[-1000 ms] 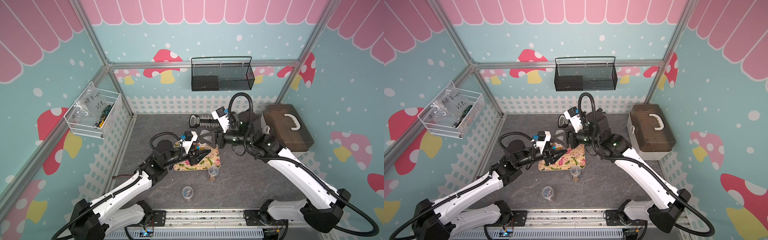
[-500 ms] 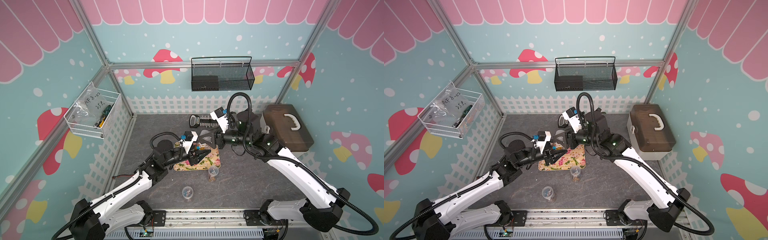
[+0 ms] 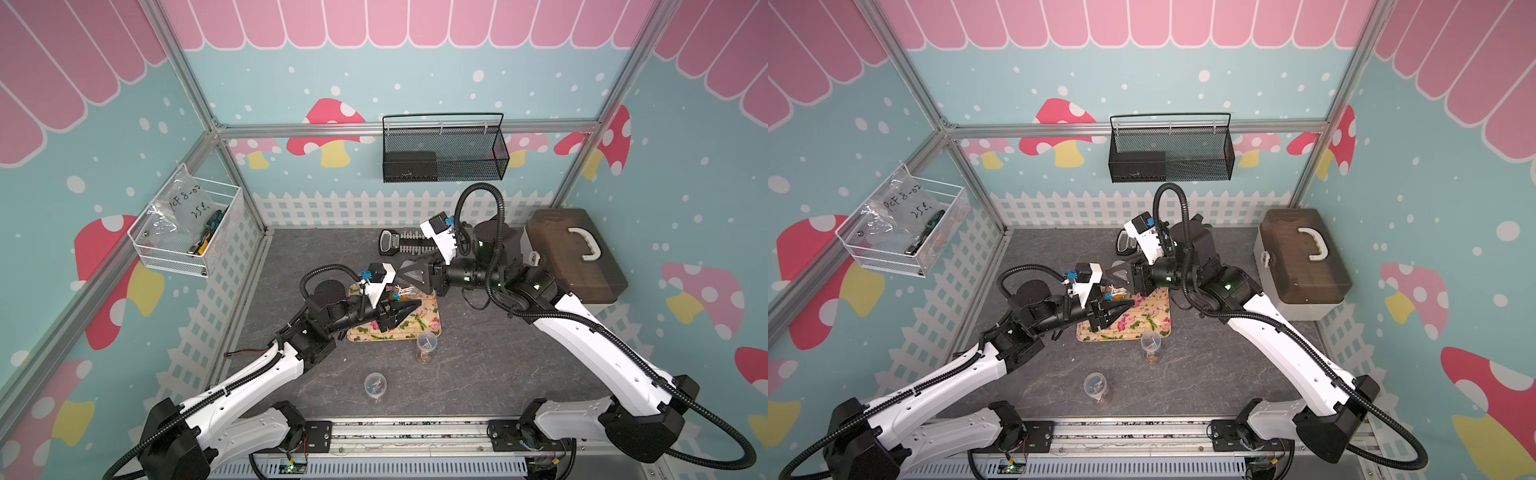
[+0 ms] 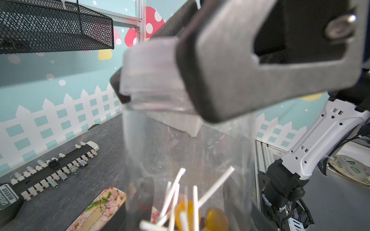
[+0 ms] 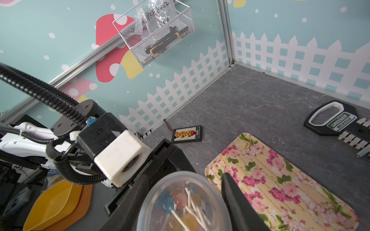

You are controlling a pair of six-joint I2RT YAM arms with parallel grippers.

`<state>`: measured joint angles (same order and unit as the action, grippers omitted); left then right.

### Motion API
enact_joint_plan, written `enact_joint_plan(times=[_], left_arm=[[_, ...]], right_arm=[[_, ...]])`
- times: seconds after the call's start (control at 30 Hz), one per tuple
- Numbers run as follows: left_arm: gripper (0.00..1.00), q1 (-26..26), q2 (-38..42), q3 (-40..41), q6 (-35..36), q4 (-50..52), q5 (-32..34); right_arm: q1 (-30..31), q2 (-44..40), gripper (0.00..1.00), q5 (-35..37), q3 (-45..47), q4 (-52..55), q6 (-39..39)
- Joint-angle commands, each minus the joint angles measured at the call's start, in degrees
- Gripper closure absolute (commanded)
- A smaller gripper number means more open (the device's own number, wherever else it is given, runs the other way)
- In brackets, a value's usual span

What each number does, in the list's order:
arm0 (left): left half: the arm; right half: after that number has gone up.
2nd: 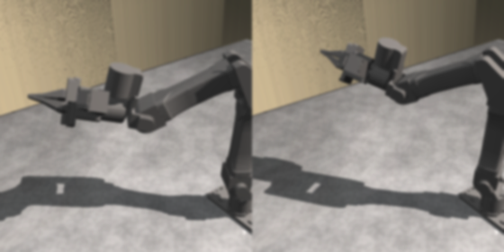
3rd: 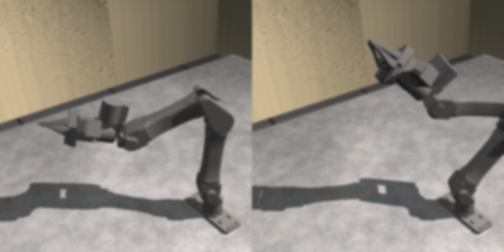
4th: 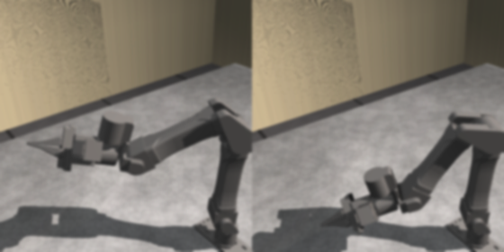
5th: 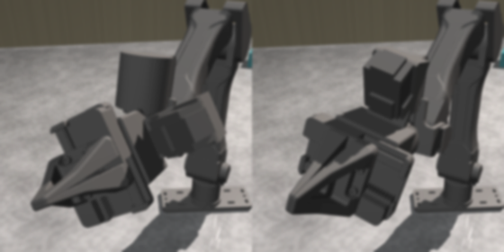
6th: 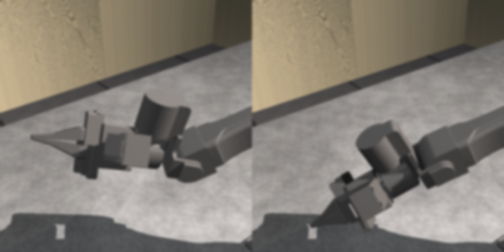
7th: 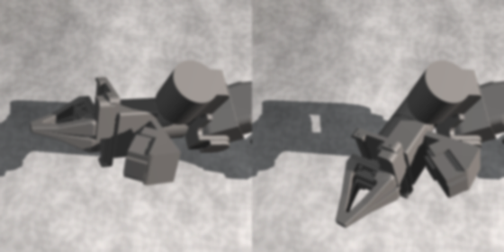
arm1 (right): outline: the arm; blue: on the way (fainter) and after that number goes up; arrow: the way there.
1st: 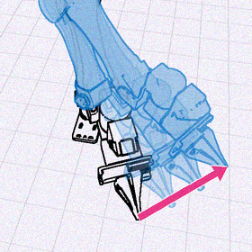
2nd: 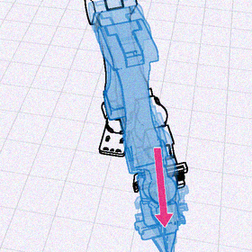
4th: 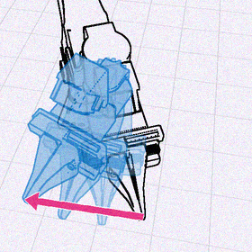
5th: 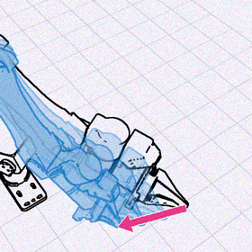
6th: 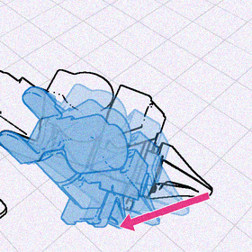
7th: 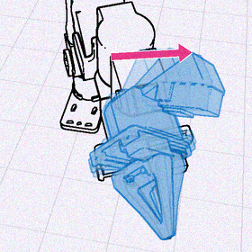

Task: Pour the candies out of the jar
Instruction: Unscrew the lid from the jar.

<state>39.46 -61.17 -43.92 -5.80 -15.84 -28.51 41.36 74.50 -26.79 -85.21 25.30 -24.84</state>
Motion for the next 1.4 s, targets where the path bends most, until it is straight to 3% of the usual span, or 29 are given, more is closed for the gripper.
enact_joint_plan(times=[0.0, 0.2, 0.37, 0.5, 0.7, 0.73, 0.87, 0.97, 1.13, 1.37], left_arm=[[0.48, 0.18, 1.38, 0.85, -0.32, -1.97, -0.18], [0.48, 0.18, 1.33, -0.48, -2.78, -2.48, -3.36], [0.47, 0.18, 1.19, -3.08, -6.74, -3.66, -9.68], [0.47, 0.18, 0.03, -4.98, -6.74, -0.37, -12.05], [0.47, 0.18, 0.29, -3.68, -7.69, -3.34, -9.52], [0.47, 0.18, 0.37, -3.40, -7.49, -3.54, -8.84], [0.47, 0.19, 0.89, -1.04, -6.77, -4.98, -4.89], [0.47, 0.18, 1.14, 0.69, -6.77, -6.91, -2.61], [0.47, 0.18, 0.23, 0.59, -6.25, -7.81, -2.11], [0.47, 0.19, -0.64, 0.46, -5.27, -7.37, -0.87]], right_arm=[[-0.01, 0.07, 0.56, -2.24, -1.77, -1.37, 1.70], [-2.61, 1.13, 0.59, -9.99, -5.28, -1.48, 9.01], [-2.95, -0.54, 0.59, -29.09, -6.04, -4.12, 23.23], [-3.47, -1.46, 0.57, -31.73, -7.34, -2.71, 27.31], [-4.04, -0.70, 0.55, -31.42, -7.17, -0.79, 27.51], [-4.09, -0.64, 0.52, -31.33, -6.96, -0.78, 27.26], [-4.03, -1.49, 0.23, -30.12, -6.08, -1.12, 24.99], [-4.07, -4.11, 0.16, -27.11, -4.24, -3.88, 20.89], [-4.10, -6.96, 0.14, -13.18, -1.98, -3.84, 10.67], [-4.04, -8.59, 0.15, -4.40, 2.28, -2.62, -0.36]])
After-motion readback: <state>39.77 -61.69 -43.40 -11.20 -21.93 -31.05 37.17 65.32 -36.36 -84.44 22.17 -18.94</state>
